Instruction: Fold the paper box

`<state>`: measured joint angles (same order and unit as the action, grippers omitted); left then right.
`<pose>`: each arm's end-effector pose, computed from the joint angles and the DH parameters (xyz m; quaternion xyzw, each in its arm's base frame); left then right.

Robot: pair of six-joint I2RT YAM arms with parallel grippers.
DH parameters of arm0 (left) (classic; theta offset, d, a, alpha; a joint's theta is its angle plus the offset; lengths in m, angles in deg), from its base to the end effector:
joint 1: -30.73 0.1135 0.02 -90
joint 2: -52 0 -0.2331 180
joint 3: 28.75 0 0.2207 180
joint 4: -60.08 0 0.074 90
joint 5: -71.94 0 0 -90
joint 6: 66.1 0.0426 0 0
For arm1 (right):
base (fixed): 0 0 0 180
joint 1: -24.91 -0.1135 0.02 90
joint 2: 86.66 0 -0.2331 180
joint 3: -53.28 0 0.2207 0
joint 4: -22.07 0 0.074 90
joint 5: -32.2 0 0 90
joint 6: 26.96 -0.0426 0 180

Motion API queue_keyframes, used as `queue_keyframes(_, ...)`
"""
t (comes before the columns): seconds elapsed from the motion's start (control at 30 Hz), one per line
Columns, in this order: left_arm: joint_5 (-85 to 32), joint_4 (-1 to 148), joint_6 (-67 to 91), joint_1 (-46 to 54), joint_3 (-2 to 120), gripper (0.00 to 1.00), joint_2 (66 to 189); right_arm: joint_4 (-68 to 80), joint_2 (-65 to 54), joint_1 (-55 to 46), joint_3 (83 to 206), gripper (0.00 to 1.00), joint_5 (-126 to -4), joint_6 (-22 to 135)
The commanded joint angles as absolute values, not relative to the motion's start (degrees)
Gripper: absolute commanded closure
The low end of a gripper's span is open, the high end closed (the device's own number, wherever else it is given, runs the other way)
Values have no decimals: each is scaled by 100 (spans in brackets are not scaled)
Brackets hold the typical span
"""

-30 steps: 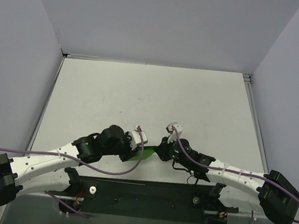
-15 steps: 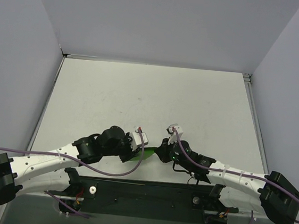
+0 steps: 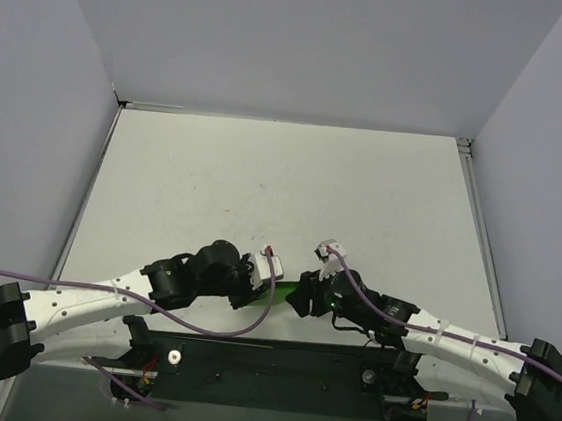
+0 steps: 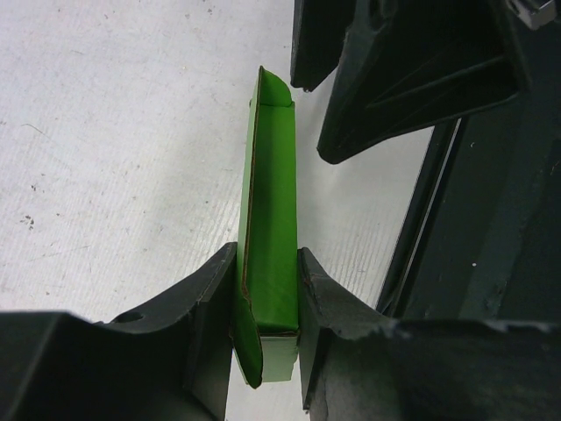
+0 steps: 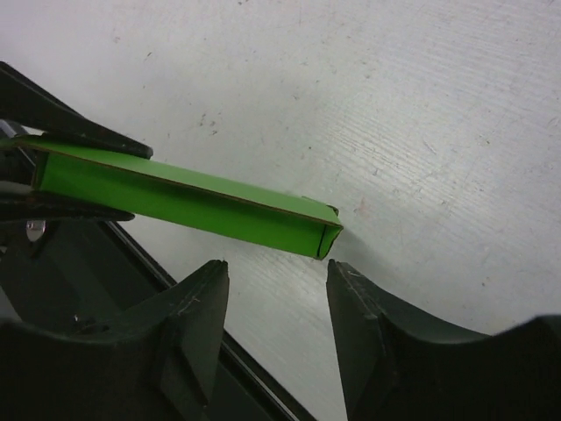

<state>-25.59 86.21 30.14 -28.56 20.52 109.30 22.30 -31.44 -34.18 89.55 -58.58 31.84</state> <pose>0.1018 -0.1824 0.2136 0.5030 0.7248 -0.2606 0.3921 0.1054 0.1772 0.1959 -0.1997 0.7878 0.4170 0.4070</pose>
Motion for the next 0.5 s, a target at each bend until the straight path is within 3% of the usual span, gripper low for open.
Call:
queue_keyframes(0.0, -2668, 8667, 3005, -2895, 2130, 100, 11009, 1808, -3646, -3468, 9191, 44, -5842, 3149)
queue_keyframes(0.13, -2685, 8658, 3014, -2913, 2130, 100, 11009, 1474, -3919, -3381, 9270, 38, -5596, 3272)
queue_keyframes(0.47, -2668, 8667, 3023, -2939, 2130, 100, 11053, 1701, -4087, -2343, 9174, 40, -5736, 2095)
